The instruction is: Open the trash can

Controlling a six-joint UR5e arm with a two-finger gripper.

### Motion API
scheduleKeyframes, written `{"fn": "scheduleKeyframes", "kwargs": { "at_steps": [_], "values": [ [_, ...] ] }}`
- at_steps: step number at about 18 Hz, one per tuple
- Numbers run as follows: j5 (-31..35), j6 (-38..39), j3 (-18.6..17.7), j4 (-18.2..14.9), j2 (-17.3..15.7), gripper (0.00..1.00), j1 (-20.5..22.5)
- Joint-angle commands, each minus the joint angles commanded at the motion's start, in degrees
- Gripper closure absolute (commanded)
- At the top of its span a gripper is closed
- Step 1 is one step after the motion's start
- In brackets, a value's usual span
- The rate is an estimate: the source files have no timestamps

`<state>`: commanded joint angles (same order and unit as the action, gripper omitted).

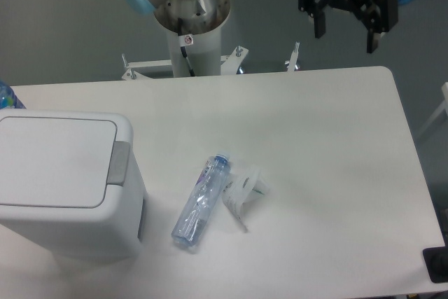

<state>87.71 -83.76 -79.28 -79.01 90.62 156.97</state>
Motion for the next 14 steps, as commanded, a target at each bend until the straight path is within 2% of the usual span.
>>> {"fn": "scheduleKeyframes", "kwargs": {
  "at_steps": [5,7,14],
  "values": [
    [-0.1,0.3,0.5,0.0,0.2,0.00,-0.4],
    [-0.2,2.7,0.9,0.8,0.9,0.00,-0.9],
    [-0.1,28.3,0.5,6.9,4.0,0.00,-7.5]
  ]
}}
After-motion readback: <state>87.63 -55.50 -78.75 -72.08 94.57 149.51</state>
